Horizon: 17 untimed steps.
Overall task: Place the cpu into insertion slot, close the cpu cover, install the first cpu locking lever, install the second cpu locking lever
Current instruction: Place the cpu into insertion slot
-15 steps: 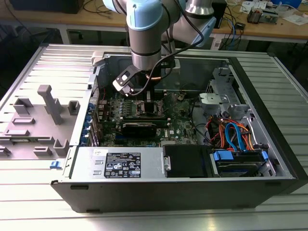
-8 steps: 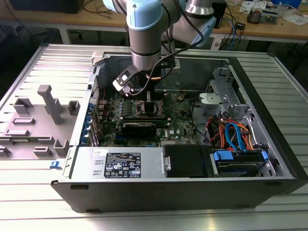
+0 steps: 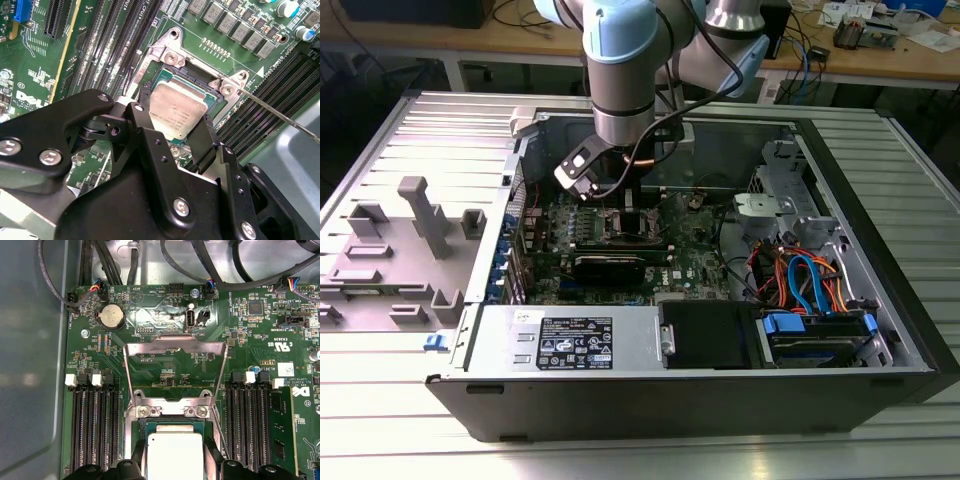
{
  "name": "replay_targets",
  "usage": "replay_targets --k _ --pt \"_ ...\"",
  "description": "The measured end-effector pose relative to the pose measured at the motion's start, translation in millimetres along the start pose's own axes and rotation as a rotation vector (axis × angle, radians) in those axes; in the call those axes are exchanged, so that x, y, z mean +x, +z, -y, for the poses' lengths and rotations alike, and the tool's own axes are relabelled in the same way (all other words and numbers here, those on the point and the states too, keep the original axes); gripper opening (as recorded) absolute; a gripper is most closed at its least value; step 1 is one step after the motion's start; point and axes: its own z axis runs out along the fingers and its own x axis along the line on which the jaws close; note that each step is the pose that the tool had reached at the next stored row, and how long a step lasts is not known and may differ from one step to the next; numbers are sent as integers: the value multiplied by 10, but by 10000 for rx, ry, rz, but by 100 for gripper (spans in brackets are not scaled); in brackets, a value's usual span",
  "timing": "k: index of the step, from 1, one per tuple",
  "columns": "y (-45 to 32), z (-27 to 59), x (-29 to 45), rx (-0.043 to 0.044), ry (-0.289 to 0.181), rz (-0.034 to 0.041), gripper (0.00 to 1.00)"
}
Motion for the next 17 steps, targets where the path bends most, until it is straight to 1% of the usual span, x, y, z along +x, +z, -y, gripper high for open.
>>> replay_targets --k 5,10,11,13,16,17 --pt "23 2 0 0 0 0 55" --pt "28 2 0 -2 1 -3 55" --pt "30 2 0 -3 1 -2 68" --pt "-42 -5 0 10 1 -11 68" --pt "-78 -9 1 23 2 -11 68" --pt "-100 -12 1 32 2 -11 68"
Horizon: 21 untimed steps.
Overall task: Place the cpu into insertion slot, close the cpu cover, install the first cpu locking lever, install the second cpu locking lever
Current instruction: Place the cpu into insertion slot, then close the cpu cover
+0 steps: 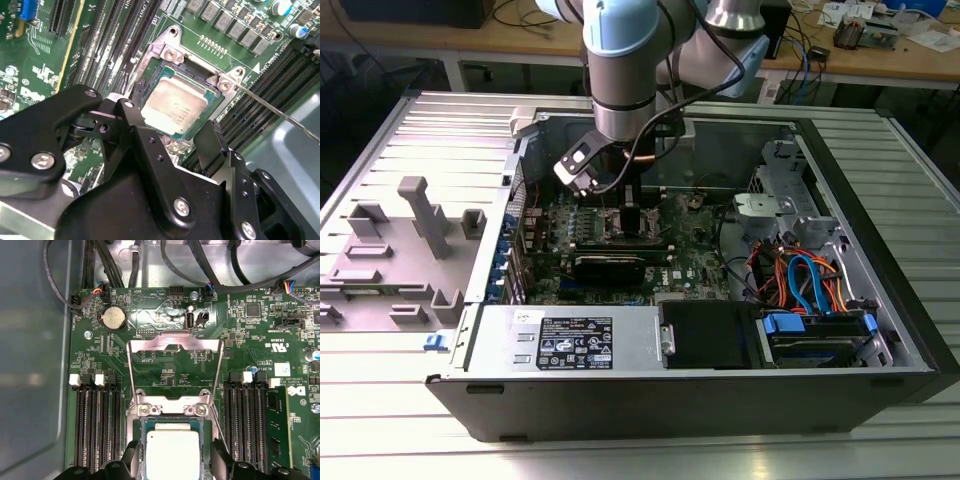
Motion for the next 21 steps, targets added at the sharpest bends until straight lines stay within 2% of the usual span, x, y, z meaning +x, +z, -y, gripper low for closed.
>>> replay_targets --k 6,7,8,9,10,11,13,21 --pt "-62 -10 0 32 -2 0 66" --pt "-84 -13 0 42 0 0 60" --pt "-102 -16 0 49 0 0 41" --pt "-113 -17 0 54 -1 0 35" --pt "-118 -19 0 57 -1 0 35" --pt "-118 -20 1 58 0 -3 23" --pt "-120 -20 0 60 0 0 11" --pt "-120 -21 0 64 0 0 11"
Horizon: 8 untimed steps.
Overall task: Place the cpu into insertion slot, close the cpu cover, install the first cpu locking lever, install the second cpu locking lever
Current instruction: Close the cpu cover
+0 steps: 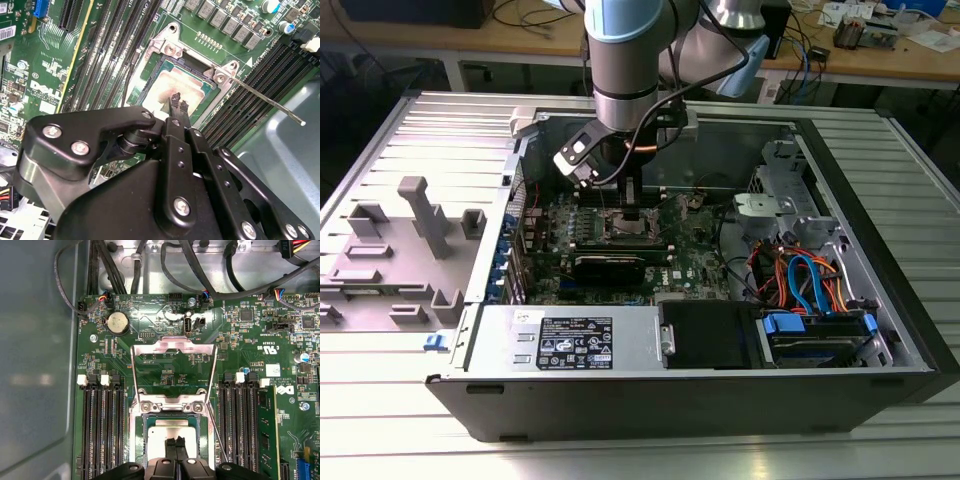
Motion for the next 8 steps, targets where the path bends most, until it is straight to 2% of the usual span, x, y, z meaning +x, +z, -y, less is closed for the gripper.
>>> replay_targets --k 8 --pt "0 0 0 1 0 0 11"
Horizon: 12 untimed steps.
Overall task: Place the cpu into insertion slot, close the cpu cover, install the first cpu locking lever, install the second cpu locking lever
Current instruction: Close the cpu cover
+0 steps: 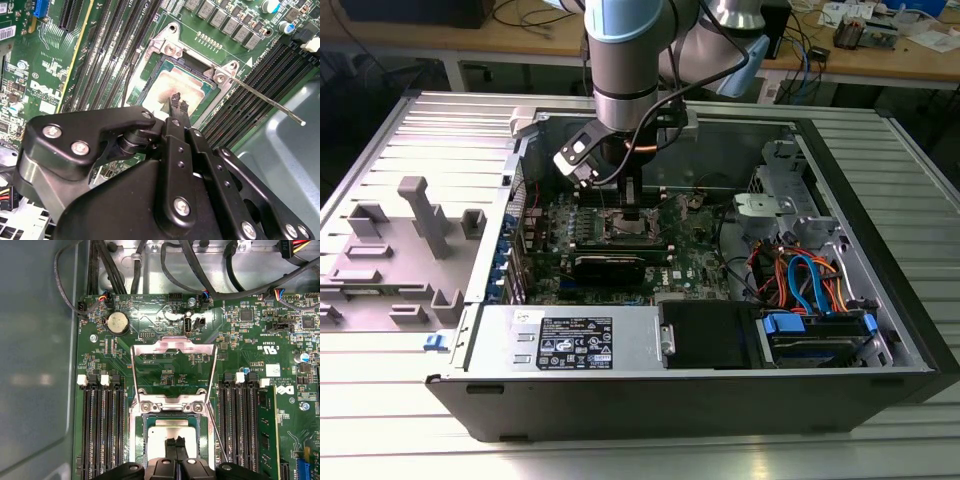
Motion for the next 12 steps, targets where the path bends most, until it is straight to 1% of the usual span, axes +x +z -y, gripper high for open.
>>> replay_targets --k 2,3,6,7,10,12 --pt "1 -5 0 14 -3 -3 11" --pt "1 -13 0 41 -2 -5 11" --pt "2 -35 -1 208 2 -21 11" --pt "2 -36 -1 233 2 -20 11" --pt "-9 -38 6 265 3 -23 11" --pt "-38 -40 8 287 3 -22 11"
